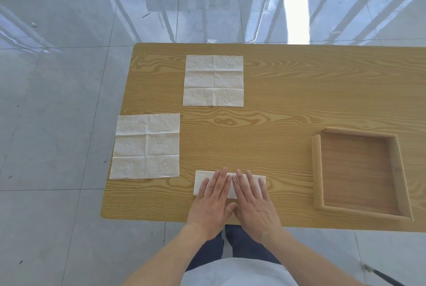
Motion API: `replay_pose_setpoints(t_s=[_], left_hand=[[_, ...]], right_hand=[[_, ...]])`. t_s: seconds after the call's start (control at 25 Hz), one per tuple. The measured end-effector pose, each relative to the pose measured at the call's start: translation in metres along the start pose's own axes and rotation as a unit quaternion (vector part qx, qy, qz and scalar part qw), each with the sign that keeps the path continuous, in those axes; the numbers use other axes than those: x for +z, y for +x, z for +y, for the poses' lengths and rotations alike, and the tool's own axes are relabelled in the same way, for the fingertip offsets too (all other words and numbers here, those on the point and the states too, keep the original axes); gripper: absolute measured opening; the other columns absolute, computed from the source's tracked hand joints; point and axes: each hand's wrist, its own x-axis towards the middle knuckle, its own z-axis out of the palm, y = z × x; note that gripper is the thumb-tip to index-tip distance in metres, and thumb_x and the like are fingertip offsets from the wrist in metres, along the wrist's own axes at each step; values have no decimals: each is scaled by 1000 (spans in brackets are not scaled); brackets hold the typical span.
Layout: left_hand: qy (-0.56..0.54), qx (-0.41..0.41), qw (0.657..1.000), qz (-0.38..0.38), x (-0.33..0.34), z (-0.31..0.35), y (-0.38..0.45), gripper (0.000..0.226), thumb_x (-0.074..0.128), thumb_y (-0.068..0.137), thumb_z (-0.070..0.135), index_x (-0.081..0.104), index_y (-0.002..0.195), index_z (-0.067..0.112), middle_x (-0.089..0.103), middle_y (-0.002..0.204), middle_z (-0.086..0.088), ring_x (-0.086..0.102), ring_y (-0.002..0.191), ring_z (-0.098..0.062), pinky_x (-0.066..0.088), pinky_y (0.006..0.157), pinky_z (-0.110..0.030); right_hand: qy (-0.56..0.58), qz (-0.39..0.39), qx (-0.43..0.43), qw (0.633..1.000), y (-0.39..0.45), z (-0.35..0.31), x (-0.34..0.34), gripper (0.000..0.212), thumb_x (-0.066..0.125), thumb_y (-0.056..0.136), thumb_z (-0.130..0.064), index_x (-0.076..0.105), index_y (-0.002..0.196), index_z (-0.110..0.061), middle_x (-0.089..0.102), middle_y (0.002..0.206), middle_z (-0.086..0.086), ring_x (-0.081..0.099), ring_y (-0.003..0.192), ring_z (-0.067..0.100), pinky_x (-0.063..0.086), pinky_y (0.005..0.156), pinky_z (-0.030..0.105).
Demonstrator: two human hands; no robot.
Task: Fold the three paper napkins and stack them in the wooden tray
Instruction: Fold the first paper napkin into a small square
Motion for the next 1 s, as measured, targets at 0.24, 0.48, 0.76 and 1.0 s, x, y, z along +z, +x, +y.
replay_pose_setpoints(t_s=[0.24,0.48,0.76,1.0], left_hand=[[24,3,999,-44,9,-7,7,74,-6,95,61,-29,148,15,-40,155,-1,-35,142,-16,-18,119,-43],[31,-29,999,-30,12,-33,-3,75,2,99,59,-20,151,11,-28,160,-4,-24,147,-21,-9,118,-45],[32,-50,997,-43,3,-69,-17,76,0,97,62,-28,148,13,-36,157,-3,-32,144,-17,-16,117,-41],[3,-78,993,83,-17,-63,-11,70,41,99,48,27,152,5,47,146,-7,44,134,-23,21,119,-50]], right_hand=[[-18,-26,11,999,8,9,17,73,8,99,-57,-10,154,-12,-16,163,7,-17,149,31,0,118,55],[6,-6,62,998,0,22,23,79,17,99,-63,3,155,-10,0,165,6,-4,151,27,7,118,52],[4,7,96,995,-19,54,27,78,14,99,-63,2,156,-11,5,165,6,-1,151,27,6,119,51],[47,27,100,994,-34,62,26,84,21,96,-66,1,155,-11,-1,166,6,-1,151,28,4,120,47]])
